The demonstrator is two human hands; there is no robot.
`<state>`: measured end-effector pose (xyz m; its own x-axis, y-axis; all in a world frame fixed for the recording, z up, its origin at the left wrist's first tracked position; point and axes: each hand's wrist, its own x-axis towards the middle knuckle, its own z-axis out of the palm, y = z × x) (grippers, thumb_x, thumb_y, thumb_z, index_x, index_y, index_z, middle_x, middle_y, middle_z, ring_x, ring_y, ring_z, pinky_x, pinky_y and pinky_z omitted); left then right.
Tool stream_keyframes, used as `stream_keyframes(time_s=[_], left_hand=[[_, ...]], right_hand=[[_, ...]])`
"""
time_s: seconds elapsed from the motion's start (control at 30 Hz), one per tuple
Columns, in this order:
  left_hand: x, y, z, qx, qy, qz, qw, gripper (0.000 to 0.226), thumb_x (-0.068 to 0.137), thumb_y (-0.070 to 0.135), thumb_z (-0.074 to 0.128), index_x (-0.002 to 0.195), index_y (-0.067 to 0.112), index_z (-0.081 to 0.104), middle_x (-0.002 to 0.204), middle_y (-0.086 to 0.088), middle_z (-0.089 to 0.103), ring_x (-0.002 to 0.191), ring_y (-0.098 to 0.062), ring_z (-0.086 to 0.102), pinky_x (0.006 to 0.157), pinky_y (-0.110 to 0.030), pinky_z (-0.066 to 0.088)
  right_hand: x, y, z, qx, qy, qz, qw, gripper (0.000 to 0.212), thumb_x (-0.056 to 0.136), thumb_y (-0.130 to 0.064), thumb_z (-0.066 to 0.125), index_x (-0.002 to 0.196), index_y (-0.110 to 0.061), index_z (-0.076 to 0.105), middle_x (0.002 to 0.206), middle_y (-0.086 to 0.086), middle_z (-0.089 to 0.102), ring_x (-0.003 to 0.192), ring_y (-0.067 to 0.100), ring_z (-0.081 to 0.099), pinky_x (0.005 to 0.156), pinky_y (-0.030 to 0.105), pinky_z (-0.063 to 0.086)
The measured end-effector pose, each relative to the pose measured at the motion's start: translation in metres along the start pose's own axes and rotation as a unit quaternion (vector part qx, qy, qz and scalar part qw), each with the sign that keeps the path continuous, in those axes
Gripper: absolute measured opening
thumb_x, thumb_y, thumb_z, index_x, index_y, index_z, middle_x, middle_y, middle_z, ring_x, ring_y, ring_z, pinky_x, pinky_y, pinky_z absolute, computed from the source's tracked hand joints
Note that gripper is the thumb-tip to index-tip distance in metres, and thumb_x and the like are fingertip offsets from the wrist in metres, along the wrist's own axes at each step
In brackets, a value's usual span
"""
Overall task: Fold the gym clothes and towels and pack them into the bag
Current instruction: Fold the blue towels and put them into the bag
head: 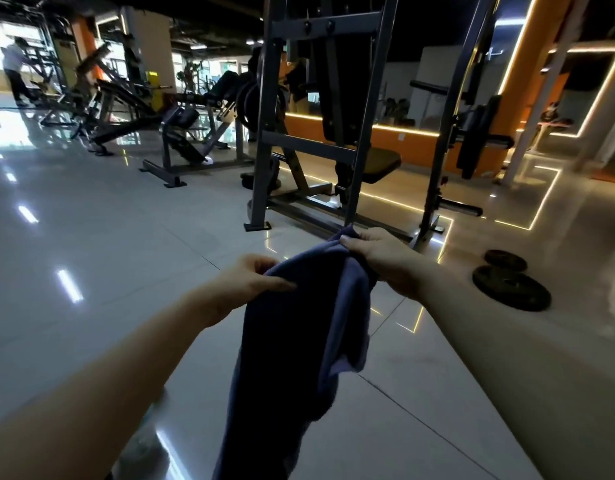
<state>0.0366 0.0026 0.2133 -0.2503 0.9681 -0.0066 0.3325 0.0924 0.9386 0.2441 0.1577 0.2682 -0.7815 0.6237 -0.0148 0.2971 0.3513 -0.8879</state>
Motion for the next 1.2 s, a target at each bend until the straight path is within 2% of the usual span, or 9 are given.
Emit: stream_keyframes(time_s=[0.07,0.2,0.33,0.47,0.57,0.73,0.87,1.03,1.2], left_hand=[[0.004,-0.015,-0.006,-0.017,0.01,-0.026,0.999,0.01,0.089,0.019,0.075,0.097,0.013,0.077,0.079,-0.001,0.071,0.074,-0.021,0.064,0.067,-0.028,0.048],[0.01,-0.04,-0.008,-0.073,0.04,-0.051,0.995,0.011,0.091,0.022,0.072,0.085,0.017,0.08,0.094,-0.006,0.076,0.097,-0.024,0.069,0.087,-0.038,0.053],[0.014,-0.045,0.0,-0.099,0.057,-0.05,0.992,0.019,0.093,0.031,0.069,0.084,0.015,0.077,0.086,-0.006,0.074,0.085,-0.022,0.068,0.077,-0.033,0.051],[0.017,-0.042,0.008,-0.044,0.036,-0.041,0.998,0.027,0.09,0.035,0.073,0.068,0.02,0.072,0.068,0.001,0.066,0.063,-0.008,0.061,0.058,-0.021,0.044],[0.018,-0.044,0.012,0.005,0.003,-0.036,0.999,0.019,0.092,0.025,0.072,0.075,0.018,0.075,0.073,-0.002,0.069,0.068,-0.012,0.064,0.061,-0.022,0.047],[0.02,-0.058,0.008,0.017,0.052,-0.033,0.998,0.016,0.099,0.016,0.062,0.096,0.012,0.077,0.088,-0.007,0.076,0.084,-0.02,0.07,0.073,-0.03,0.054],[0.018,-0.064,0.008,0.055,0.078,-0.026,0.995,0.017,0.1,0.012,0.058,0.097,0.013,0.074,0.092,-0.008,0.075,0.088,-0.02,0.07,0.076,-0.029,0.054],[0.017,-0.062,0.016,0.148,0.075,-0.015,0.986,0.017,0.089,0.004,0.063,0.085,0.017,0.073,0.079,-0.003,0.07,0.074,-0.015,0.065,0.065,-0.023,0.047],[0.01,-0.083,0.003,0.091,0.071,-0.06,0.991,0.021,0.088,-0.001,0.062,0.074,0.01,0.074,0.07,-0.003,0.068,0.071,-0.014,0.063,0.069,-0.029,0.053]], right_hand=[[0.008,0.002,-0.002,0.017,0.048,0.009,0.999,0.032,0.106,-0.032,0.048,0.114,-0.008,0.068,0.11,0.017,0.069,0.096,0.027,0.066,0.086,0.039,0.052],[0.016,0.006,-0.002,-0.006,0.084,0.015,0.996,0.036,0.106,-0.032,0.049,0.112,-0.003,0.069,0.109,0.02,0.07,0.095,0.029,0.068,0.096,0.047,0.052],[0.018,0.018,-0.002,-0.01,0.125,0.019,0.992,0.031,0.105,-0.031,0.052,0.106,-0.005,0.07,0.105,0.019,0.07,0.096,0.034,0.066,0.082,0.044,0.055],[0.018,0.024,-0.009,0.043,0.237,0.029,0.97,0.024,0.104,-0.03,0.053,0.09,-0.017,0.068,0.089,0.005,0.063,0.083,0.02,0.059,0.069,0.032,0.047],[0.018,0.027,-0.018,0.056,0.293,0.045,0.954,0.024,0.103,-0.029,0.056,0.085,-0.016,0.065,0.087,0.005,0.061,0.084,0.02,0.057,0.076,0.033,0.046],[0.005,0.03,-0.031,0.098,0.302,0.086,0.944,0.016,0.094,-0.026,0.069,0.082,-0.02,0.061,0.095,0.004,0.057,0.091,0.021,0.053,0.085,0.036,0.045],[0.002,0.029,-0.033,0.151,0.318,0.082,0.932,0.016,0.093,-0.028,0.071,0.087,-0.015,0.064,0.096,0.004,0.059,0.092,0.021,0.053,0.081,0.032,0.045],[0.008,0.025,-0.038,0.237,0.339,0.064,0.908,0.017,0.091,-0.03,0.072,0.098,-0.016,0.067,0.114,0.01,0.062,0.107,0.028,0.059,0.098,0.043,0.049],[0.007,0.038,-0.049,0.273,0.389,0.091,0.875,0.027,0.089,-0.035,0.072,0.105,-0.017,0.061,0.107,0.004,0.063,0.098,0.021,0.064,0.087,0.038,0.053]])
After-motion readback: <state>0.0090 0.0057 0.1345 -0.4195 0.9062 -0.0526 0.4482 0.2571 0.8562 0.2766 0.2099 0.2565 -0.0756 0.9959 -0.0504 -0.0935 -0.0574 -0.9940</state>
